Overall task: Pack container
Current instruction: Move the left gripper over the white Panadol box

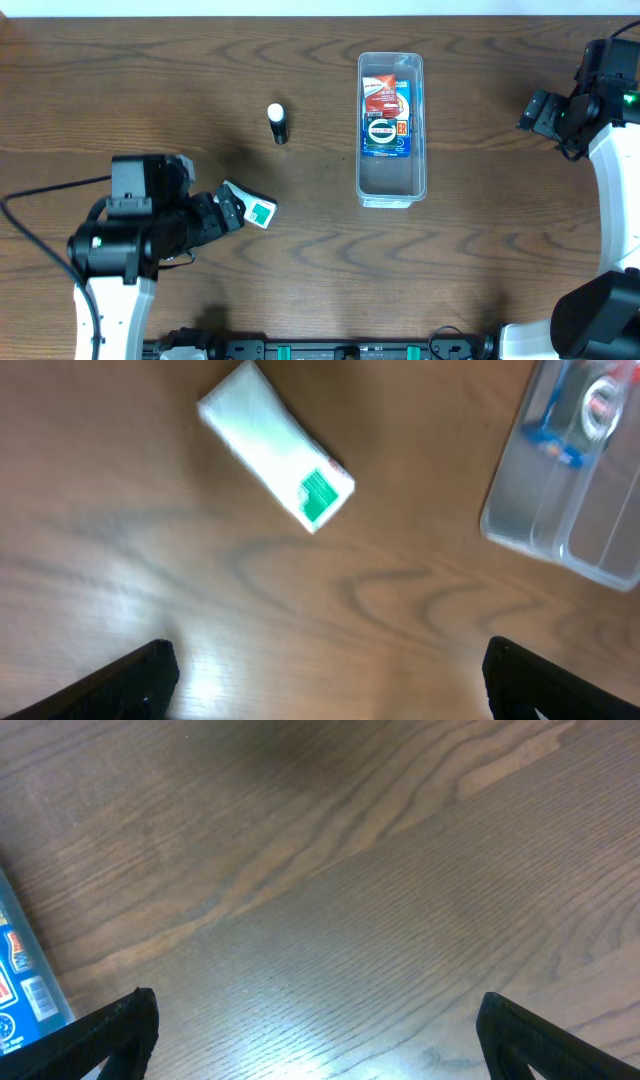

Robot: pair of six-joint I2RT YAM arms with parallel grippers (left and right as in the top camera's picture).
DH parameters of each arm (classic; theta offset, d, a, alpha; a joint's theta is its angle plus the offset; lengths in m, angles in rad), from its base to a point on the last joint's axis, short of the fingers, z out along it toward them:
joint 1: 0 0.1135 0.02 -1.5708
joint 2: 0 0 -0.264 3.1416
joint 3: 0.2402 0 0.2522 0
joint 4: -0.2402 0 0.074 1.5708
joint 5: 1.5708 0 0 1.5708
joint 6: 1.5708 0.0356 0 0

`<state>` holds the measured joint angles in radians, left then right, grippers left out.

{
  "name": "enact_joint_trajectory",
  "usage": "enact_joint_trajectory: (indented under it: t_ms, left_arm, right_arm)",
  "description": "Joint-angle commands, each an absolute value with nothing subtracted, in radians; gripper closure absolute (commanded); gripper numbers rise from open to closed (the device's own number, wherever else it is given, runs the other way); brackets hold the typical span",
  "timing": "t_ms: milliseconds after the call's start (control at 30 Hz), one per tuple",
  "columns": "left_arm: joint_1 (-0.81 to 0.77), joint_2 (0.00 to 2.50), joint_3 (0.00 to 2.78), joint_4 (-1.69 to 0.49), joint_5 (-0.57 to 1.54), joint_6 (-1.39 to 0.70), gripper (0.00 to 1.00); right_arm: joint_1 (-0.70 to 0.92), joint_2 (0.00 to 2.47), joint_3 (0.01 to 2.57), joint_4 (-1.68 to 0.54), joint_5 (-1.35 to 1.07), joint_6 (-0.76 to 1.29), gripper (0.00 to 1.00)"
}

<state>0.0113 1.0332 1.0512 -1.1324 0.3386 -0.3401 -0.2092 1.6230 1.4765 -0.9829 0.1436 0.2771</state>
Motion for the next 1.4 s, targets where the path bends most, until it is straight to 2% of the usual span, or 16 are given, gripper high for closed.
enact_joint_trajectory:
  t_ms: [0, 133, 200, 333, 400, 567, 700, 833, 1367]
  left_arm:
    - [0.015, 1.074, 1.06, -1.129, 0.44, -0.381, 0.02]
    - [0.015, 1.101, 1.064, -1.114, 0.37, -0.718, 0.02]
    - [0.014, 1.112, 1.064, -1.118, 0.318, -0.782, 0.02]
    - [-0.001, 1.158, 1.064, -1.19, 0.086, -0.97, 0.02]
    - [-0.015, 1.189, 1.064, -1.184, 0.071, -1.01, 0.02]
    - [-0.088, 1.296, 1.086, -1.102, 0.133, -0.98, 0.02]
    - [-0.138, 1.383, 1.174, -1.122, 0.087, -0.964, 0.02]
    - [-0.142, 1.44, 1.24, -1.166, 0.015, -1.009, 0.02]
    - [-0.15, 1.6, 1.234, -1.117, 0.007, -1.088, 0.02]
  right_arm:
    - [-0.216, 1.625, 1.474, -0.984, 0.157, 0.268, 0.01]
    - [-0.216, 1.625, 1.474, -0.984, 0.157, 0.268, 0.01]
    - [-0.216, 1.625, 1.474, -0.984, 0.157, 0.268, 0.01]
    - [-0.216, 1.625, 1.474, -0.984, 0.157, 0.268, 0.01]
    - [-0.216, 1.625, 1.474, -0.984, 0.157, 0.268, 0.01]
    - [-0.216, 1.625, 1.474, -0.984, 0.157, 0.268, 0.01]
    - [-0.216, 1.625, 1.474, -0.984, 0.157, 0.268, 0.01]
    - [-0.216, 1.625, 1.474, -0.984, 0.157, 0.268, 0.01]
    - [-0.216, 1.625, 1.474, -0.984, 0.157, 0.268, 0.01]
